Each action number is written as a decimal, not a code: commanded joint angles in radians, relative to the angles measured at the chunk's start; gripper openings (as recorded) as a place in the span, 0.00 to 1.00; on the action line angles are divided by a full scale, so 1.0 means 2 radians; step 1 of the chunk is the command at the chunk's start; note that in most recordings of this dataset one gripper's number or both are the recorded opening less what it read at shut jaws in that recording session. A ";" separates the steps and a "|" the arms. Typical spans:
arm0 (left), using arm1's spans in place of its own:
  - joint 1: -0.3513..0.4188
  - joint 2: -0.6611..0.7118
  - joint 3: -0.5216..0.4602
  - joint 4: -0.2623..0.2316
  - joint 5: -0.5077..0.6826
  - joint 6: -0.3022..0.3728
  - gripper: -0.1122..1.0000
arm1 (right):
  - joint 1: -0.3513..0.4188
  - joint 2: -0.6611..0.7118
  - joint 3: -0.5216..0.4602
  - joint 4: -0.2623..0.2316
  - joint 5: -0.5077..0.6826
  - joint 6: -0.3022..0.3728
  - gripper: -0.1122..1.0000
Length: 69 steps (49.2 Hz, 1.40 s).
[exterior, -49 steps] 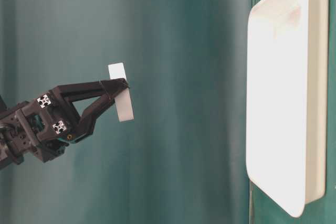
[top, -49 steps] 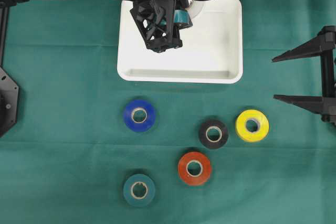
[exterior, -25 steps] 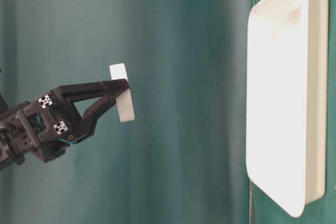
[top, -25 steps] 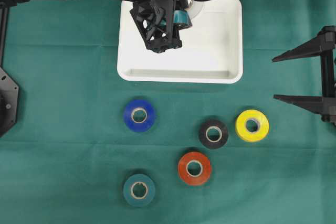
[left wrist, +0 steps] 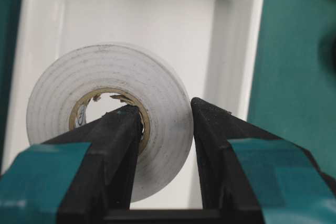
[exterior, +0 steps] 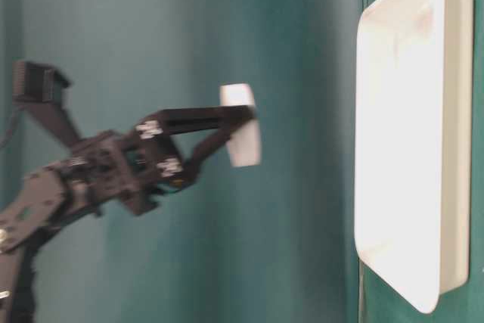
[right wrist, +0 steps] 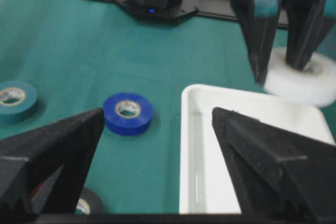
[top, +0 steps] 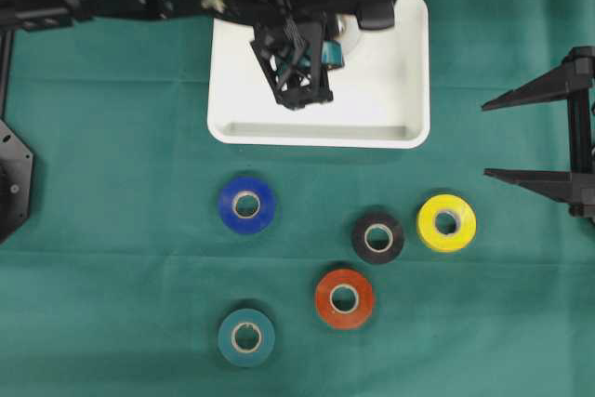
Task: Pick up the tape from a random location and place it into the white case.
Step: 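Carry the white roll with the left gripper over the white tray, then lower the white roll into the tray and release it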
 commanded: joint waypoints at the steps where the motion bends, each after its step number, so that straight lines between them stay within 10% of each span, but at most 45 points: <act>1: 0.008 0.005 0.002 0.001 -0.018 0.000 0.32 | -0.001 0.004 -0.013 -0.001 -0.002 -0.001 0.92; 69: 0.033 0.094 0.068 -0.004 -0.140 -0.005 0.32 | -0.001 0.011 -0.012 -0.001 0.002 -0.001 0.92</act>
